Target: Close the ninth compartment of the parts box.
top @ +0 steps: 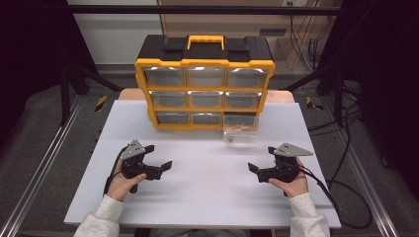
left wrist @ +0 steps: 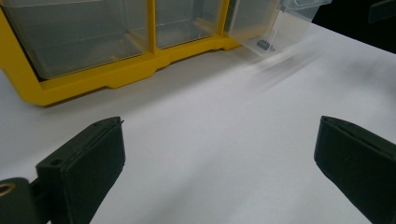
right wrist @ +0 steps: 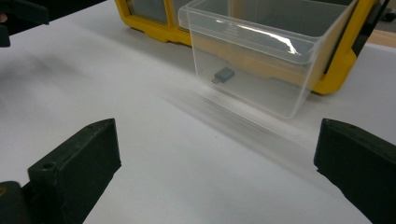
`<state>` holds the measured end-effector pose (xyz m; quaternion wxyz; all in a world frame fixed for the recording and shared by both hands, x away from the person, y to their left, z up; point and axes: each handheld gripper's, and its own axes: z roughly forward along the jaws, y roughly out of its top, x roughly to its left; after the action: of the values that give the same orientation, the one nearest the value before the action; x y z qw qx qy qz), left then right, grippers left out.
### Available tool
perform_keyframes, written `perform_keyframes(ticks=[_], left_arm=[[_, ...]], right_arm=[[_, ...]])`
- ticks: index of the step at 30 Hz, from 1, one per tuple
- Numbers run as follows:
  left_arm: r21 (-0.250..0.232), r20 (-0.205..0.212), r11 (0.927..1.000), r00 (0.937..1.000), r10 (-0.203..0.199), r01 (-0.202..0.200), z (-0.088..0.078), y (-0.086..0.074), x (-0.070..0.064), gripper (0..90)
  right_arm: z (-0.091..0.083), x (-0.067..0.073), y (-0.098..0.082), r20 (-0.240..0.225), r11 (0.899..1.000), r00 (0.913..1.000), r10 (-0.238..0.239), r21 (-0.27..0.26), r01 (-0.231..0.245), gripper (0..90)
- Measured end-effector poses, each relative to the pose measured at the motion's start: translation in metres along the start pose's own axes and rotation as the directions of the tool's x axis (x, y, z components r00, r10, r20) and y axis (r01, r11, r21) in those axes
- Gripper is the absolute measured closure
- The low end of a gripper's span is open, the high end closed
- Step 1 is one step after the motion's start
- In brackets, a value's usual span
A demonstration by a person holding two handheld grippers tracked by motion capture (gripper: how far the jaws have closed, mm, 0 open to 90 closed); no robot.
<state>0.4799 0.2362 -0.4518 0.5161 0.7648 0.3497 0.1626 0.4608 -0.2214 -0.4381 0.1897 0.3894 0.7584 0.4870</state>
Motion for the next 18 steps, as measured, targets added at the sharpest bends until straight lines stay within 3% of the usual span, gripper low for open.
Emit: perform_keyframes(ticks=[18], left_arm=[[0.008, -0.02, 1.0, 0.9998, 0.005, -0.005, -0.012, -0.012, 0.008, 1.4]], right_arm=[[0.025, 0.015, 0.013, -0.008, 1.0, 0.9999, -0.012, 0.013, 0.012, 1.4]])
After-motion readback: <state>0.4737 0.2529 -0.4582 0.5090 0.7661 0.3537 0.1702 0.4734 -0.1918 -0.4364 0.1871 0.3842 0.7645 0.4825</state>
